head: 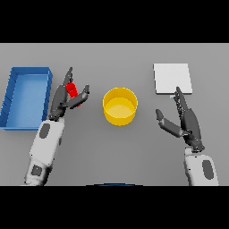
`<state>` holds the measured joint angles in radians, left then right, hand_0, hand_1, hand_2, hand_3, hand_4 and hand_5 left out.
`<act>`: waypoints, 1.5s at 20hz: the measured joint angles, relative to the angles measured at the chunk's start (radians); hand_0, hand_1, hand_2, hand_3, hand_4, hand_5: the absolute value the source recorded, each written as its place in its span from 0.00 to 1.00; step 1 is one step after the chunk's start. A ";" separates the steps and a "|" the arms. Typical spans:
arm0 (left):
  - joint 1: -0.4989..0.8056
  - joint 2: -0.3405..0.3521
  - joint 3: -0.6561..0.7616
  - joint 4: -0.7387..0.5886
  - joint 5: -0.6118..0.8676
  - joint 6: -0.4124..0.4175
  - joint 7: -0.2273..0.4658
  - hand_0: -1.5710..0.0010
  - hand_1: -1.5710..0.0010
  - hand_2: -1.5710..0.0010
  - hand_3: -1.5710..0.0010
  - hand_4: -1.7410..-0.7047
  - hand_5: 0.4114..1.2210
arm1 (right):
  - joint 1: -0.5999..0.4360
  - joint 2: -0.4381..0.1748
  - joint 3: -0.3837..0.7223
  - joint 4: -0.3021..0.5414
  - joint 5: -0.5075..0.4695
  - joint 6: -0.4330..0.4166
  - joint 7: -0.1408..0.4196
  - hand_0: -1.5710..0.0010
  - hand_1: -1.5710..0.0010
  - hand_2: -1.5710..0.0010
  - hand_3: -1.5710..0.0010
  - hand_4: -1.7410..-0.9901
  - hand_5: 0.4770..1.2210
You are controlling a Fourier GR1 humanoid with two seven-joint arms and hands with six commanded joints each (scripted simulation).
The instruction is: Pick up the red beaker and tilt it to pour out 1 green nut into yellow bowl. Pick up the yellow bowl and place it on the metallic measuring scale.
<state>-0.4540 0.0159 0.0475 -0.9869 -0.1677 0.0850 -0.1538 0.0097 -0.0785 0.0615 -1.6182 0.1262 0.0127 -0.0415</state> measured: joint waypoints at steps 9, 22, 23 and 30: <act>-0.050 -0.042 0.051 0.098 0.025 0.061 -0.090 0.16 0.17 0.17 0.27 0.14 0.86 | 0.006 -0.006 -0.006 -0.005 0.006 -0.010 0.001 1.00 1.00 1.00 1.00 0.60 0.23; -0.048 -0.013 -0.002 -0.063 -0.025 0.037 -0.021 0.01 0.01 0.01 0.02 0.24 0.99 | 0.025 0.001 0.012 -0.017 0.024 -0.011 -0.022 1.00 1.00 1.00 1.00 0.59 0.25; -0.056 -0.003 -0.014 -0.088 -0.045 0.034 0.008 0.01 0.01 0.01 0.01 0.24 0.99 | 0.021 -0.002 0.011 -0.016 0.024 -0.009 -0.028 1.00 1.00 1.00 1.00 0.60 0.25; -0.090 0.065 -0.118 -0.167 -0.160 0.020 0.148 0.00 0.00 0.00 0.01 0.12 0.91 | 0.011 0.009 0.015 0.008 0.026 -0.008 -0.021 1.00 1.00 1.00 1.00 0.62 0.27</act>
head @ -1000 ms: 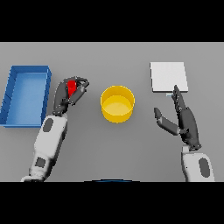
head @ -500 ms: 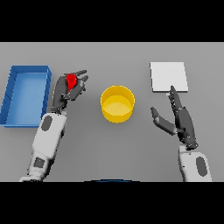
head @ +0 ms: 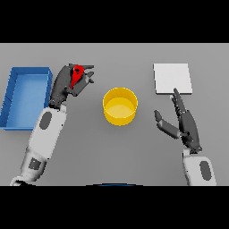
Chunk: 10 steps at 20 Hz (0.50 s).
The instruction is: Pick up the red beaker and tilt it to pour out 1 green nut into yellow bowl. Pick up the yellow bowl and place it on the metallic measuring scale.
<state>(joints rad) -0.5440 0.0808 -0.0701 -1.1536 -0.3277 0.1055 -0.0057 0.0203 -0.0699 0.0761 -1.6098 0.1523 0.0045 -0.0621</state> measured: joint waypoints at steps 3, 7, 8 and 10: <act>-0.025 0.032 -0.023 0.014 -0.019 -0.009 0.013 0.00 0.00 0.00 0.00 0.08 0.88 | 0.006 -0.001 0.004 -0.009 0.004 0.000 0.005 1.00 1.00 1.00 1.00 0.62 0.28; -0.095 0.102 -0.164 0.033 -0.169 -0.046 0.063 0.00 0.00 0.00 0.00 0.03 0.89 | 0.018 0.005 0.006 -0.030 0.000 -0.003 0.005 1.00 1.00 1.00 1.00 0.62 0.28; -0.124 0.118 -0.196 0.041 -0.205 -0.057 0.076 0.00 0.00 0.00 0.00 0.03 0.89 | -0.003 0.001 0.002 -0.022 0.006 -0.008 0.035 1.00 1.00 1.00 1.00 0.61 0.29; -0.165 0.151 -0.265 0.050 -0.275 -0.099 0.113 0.00 0.00 0.00 0.00 0.02 0.92 | 0.007 0.001 0.003 -0.021 0.008 -0.009 0.012 1.00 1.00 1.00 1.00 0.60 0.29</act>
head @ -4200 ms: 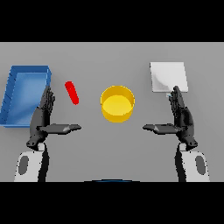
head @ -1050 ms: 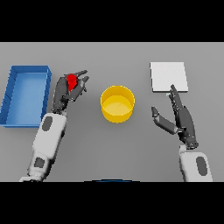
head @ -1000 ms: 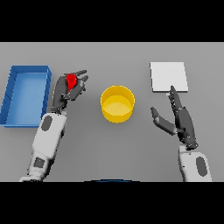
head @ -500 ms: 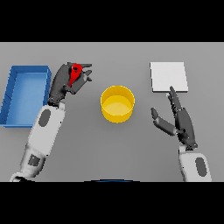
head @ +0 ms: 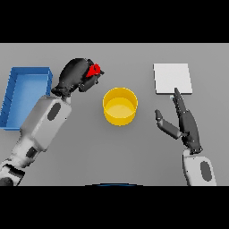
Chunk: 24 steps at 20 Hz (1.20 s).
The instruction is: Pick up the red beaker and tilt it to pour out 1 green nut into yellow bowl. Pick up the yellow bowl and place it on the metallic measuring scale.
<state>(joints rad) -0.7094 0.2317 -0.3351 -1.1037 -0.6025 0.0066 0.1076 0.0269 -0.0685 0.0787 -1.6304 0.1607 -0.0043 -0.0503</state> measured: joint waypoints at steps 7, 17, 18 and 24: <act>-0.154 0.067 -0.202 0.088 -0.153 -0.210 0.015 0.00 0.00 0.00 0.00 0.13 0.98 | 0.016 -0.002 0.000 -0.009 -0.003 0.004 0.006 1.00 1.00 1.00 1.00 0.61 0.27; -0.356 0.074 -0.459 0.186 -0.309 -0.424 -0.001 0.00 0.00 0.00 0.19 0.03 1.00 | 0.019 0.025 -0.022 -0.007 -0.072 0.022 0.033 1.00 1.00 1.00 1.00 0.59 0.17; -0.375 0.069 -0.481 0.199 -0.323 -0.426 -0.010 0.00 0.00 0.00 0.15 0.02 1.00 | 0.027 0.030 -0.016 -0.008 -0.066 0.020 0.020 1.00 1.00 1.00 1.00 0.59 0.17; -0.461 0.050 -0.615 0.230 -0.408 -0.431 -0.041 0.00 0.00 0.00 0.04 0.01 1.00 | 0.013 0.015 -0.019 0.000 -0.049 0.015 0.016 1.00 1.00 1.00 1.00 0.59 0.17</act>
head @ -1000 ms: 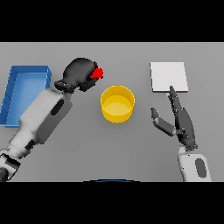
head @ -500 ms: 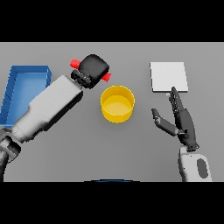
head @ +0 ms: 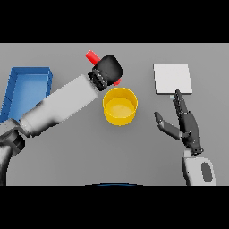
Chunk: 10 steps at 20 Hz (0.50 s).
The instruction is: Pick up the red beaker and tilt it to pour out 1 green nut into yellow bowl. Pick up the yellow bowl and place it on the metallic measuring scale.
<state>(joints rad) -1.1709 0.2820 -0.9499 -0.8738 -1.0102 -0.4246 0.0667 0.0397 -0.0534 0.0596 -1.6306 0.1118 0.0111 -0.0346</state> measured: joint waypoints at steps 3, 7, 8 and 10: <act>-0.023 -0.010 -0.067 0.016 -0.042 0.012 0.000 0.00 0.00 0.00 0.02 0.00 1.00 | 0.003 -0.002 -0.005 -0.004 -0.012 0.005 0.008 1.00 1.00 1.00 1.00 0.61 0.17; -0.074 -0.027 -0.168 0.046 -0.087 -0.019 -0.046 0.00 0.00 0.00 0.01 0.00 1.00 | 0.006 0.011 0.007 -0.004 0.005 -0.005 -0.002 1.00 1.00 1.00 1.00 0.60 0.17; -0.081 -0.025 -0.182 0.042 -0.090 -0.030 -0.050 0.00 0.00 0.00 0.01 0.00 1.00 | -0.004 0.005 0.001 -0.003 0.009 -0.013 0.013 1.00 1.00 1.00 1.00 0.60 0.17; -0.094 -0.048 -0.210 0.063 -0.098 -0.044 -0.043 0.00 0.00 0.00 0.00 0.00 1.00 | 0.001 0.005 0.002 0.005 0.014 -0.013 0.003 1.00 1.00 1.00 1.00 0.61 0.17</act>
<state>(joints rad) -1.2648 0.2340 -1.1601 -0.8110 -1.1082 -0.4681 0.0242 0.0410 -0.0481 0.0614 -1.6253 0.1254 -0.0022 -0.0312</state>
